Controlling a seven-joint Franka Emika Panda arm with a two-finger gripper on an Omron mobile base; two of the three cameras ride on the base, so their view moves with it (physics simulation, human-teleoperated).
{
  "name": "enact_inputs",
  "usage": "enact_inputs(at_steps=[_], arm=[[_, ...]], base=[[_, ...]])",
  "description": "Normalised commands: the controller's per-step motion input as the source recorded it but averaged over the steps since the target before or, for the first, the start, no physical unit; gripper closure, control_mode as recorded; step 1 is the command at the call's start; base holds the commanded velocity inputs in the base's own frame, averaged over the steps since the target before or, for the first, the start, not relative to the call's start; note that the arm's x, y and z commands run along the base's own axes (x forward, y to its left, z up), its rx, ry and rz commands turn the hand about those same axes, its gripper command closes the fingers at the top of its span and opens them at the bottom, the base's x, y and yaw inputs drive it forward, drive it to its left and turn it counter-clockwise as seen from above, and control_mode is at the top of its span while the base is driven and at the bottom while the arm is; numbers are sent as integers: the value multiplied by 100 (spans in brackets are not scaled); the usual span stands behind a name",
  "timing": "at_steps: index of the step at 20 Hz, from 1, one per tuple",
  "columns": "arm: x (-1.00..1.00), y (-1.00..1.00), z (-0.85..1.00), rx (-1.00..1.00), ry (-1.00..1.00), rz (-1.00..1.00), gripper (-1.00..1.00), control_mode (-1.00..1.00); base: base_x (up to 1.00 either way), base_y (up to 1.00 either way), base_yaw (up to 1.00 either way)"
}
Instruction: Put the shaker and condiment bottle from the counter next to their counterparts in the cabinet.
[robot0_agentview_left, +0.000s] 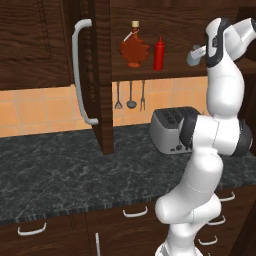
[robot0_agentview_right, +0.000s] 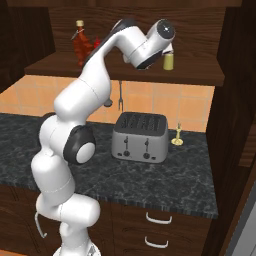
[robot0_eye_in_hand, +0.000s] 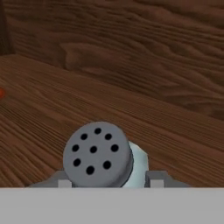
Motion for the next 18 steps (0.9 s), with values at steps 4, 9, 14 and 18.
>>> enact_inputs(at_steps=[4, 9, 14, 18], arm=[[0, 0, 0, 0, 0, 0, -100, -100], [0, 0, 0, 0, 0, 0, -100, -100], [0, 0, 31, 1, 0, 0, -100, -100], [0, 0, 46, 0, 0, 0, -100, -100]], base=[[0, 0, 0], [0, 0, 0], [0, 0, 0], [0, 0, 0]])
